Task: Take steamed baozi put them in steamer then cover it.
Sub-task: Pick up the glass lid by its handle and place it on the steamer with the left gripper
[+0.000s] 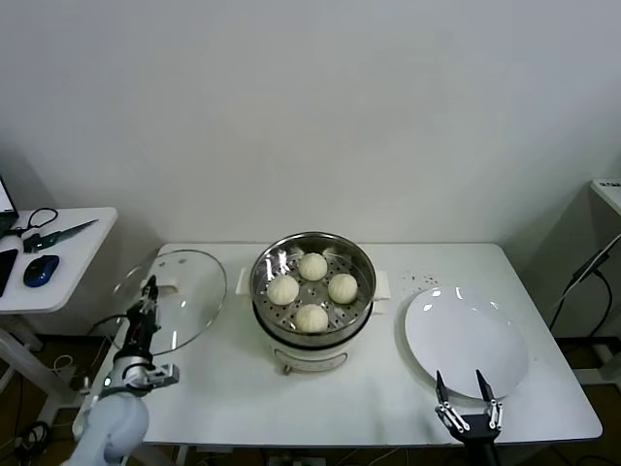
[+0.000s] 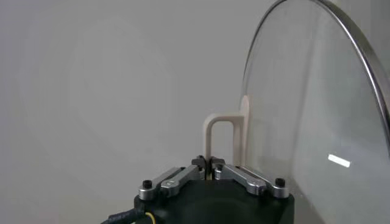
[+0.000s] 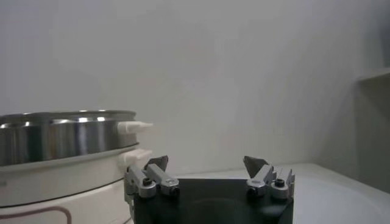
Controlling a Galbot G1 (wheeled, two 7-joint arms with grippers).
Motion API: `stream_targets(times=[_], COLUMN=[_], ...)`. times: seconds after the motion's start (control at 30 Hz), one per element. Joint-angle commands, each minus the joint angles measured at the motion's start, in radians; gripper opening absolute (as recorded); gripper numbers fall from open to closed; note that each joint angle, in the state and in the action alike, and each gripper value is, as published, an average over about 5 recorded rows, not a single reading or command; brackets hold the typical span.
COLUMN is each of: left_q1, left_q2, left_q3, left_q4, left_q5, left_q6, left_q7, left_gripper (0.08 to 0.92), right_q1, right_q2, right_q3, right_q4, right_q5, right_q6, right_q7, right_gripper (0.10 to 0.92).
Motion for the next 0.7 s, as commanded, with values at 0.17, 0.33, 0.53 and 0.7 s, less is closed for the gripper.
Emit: stream_targets(times=[0.17, 0.33, 0.53, 0.7], left_q1=[0.003, -0.067, -0.179, -0.265], left_q2=[0.122, 0.128, 0.029, -0.102], left_q3=[0.058, 0.185, 0.383, 0.526], left_q4=[-0.312, -0.404, -0.431, -0.395], left_q5=[-0.104, -0.044, 0.117, 0.275], left_q6=[0.187, 0.319, 0.443, 0.477], left_q7=[0.171, 0.276, 0.387, 0.452], left_gripper=[0.133, 0.133, 0.133, 0.133], right_q1=[0.003, 0.003, 0.010, 0.015], right_q2=[0.005, 0.004, 0.003, -0.005], right_q3=[-0.008, -0.011, -0.011, -0.006], right_q4=[-0.001, -0.001, -0.009, -0.016], right_q5=[-0.077, -0.099, -0.098, -0.095], right_q6=[-0.017, -0.033, -0.032, -0.029], right_q7=[0.035, 0.050, 0.054, 0.053], right_gripper=[0.823, 0.823, 0.823, 0.823])
